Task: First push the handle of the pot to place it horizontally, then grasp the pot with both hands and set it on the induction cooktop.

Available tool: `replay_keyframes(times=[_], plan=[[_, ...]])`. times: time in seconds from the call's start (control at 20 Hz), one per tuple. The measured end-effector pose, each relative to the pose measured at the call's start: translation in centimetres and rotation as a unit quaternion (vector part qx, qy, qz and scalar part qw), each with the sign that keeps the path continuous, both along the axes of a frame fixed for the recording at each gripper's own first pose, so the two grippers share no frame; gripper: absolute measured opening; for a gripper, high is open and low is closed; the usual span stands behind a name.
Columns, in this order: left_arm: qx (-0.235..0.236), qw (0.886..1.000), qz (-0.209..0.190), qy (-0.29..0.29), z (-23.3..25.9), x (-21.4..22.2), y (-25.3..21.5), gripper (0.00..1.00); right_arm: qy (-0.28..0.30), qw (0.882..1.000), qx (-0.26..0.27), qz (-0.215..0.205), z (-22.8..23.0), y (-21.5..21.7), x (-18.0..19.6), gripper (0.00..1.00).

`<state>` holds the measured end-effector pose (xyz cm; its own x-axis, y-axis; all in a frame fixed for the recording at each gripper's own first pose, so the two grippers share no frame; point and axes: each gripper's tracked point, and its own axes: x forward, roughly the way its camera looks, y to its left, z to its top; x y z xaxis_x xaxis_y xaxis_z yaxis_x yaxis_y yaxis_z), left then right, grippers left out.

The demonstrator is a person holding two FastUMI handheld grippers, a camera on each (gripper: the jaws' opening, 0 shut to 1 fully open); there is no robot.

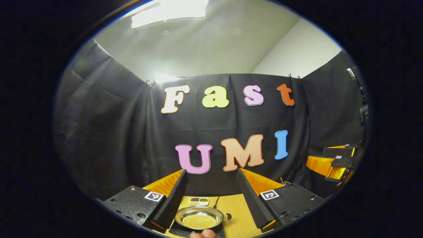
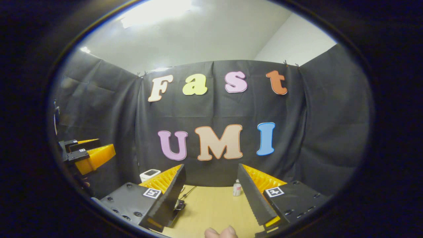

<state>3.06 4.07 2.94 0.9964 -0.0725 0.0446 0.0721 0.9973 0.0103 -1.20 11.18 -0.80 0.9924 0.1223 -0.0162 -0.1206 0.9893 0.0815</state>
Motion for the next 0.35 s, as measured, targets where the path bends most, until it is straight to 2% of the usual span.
replay_keyframes(times=[0.15,0.2,0.25,0.35], plan=[[-0.015,0.999,-0.015,0.024,-1.5,-0.4,-1.3,0.91,-0.007,1.0,-0.011,-0.003,0.2,-1.3,-0.2,0.94],[-0.016,0.999,-0.015,0.031,-1.9,-0.5,-1.3,0.91,-0.003,1.0,-0.012,-0.006,-0.2,-1.6,-0.5,0.98],[-0.021,0.999,-0.015,0.036,-2.2,-0.4,-1.4,0.91,0.005,1.0,-0.011,-0.004,-0.8,-1.7,-0.8,0.94],[-0.034,0.998,-0.017,0.05,-3.1,-0.4,-1.9,0.9,0.013,1.0,-0.007,-0.009,-1.2,-2.6,-1.0,0.98]])
